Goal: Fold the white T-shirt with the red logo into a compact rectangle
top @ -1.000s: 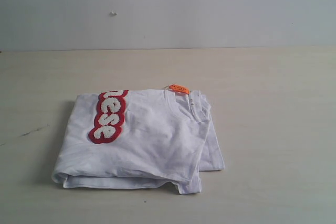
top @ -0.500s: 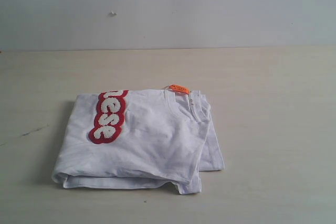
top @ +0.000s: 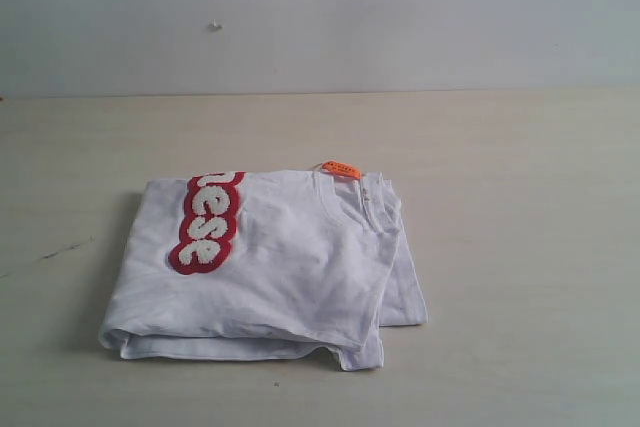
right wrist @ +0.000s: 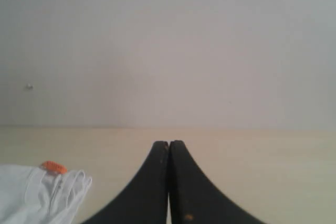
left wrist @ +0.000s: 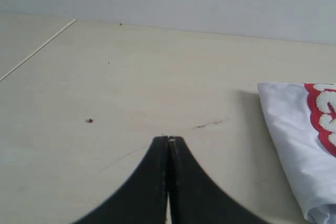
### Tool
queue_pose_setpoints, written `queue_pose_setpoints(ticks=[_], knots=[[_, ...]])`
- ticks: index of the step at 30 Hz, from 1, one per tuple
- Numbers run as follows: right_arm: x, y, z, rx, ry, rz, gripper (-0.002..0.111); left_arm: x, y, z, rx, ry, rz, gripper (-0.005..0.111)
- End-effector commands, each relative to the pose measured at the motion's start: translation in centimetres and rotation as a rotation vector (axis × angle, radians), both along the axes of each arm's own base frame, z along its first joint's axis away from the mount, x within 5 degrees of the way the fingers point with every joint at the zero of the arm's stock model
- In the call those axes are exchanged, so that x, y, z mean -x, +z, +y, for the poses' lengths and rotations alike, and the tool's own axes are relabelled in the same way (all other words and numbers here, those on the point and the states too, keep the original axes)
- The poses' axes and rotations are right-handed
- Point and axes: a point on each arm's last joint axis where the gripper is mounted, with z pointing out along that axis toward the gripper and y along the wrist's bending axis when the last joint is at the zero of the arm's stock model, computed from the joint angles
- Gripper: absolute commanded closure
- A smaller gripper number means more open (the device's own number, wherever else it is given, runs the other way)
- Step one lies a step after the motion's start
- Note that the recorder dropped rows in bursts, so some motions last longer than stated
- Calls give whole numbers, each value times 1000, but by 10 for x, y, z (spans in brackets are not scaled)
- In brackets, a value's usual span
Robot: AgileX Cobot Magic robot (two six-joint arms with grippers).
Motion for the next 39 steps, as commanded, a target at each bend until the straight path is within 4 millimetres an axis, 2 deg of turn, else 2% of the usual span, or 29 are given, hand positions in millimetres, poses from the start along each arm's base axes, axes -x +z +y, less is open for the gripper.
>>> queue_pose_setpoints(ticks=[1, 3, 14, 21, 39], knots=[[1, -15, -2, -35, -27, 152, 108, 0, 0, 0, 10, 1, -5, 107], [2, -20, -2, -51, -32, 197, 108, 0, 0, 0, 10, 1, -5, 107], [2, -22, -2, -54, -33, 219, 108, 0, 0, 0, 10, 1, -3, 107], [2, -22, -2, 48, -25, 231, 108, 0, 0, 0, 10, 1, -3, 107], [2, -22, -2, 39, -26, 233, 108, 0, 0, 0, 10, 1, -3, 107]])
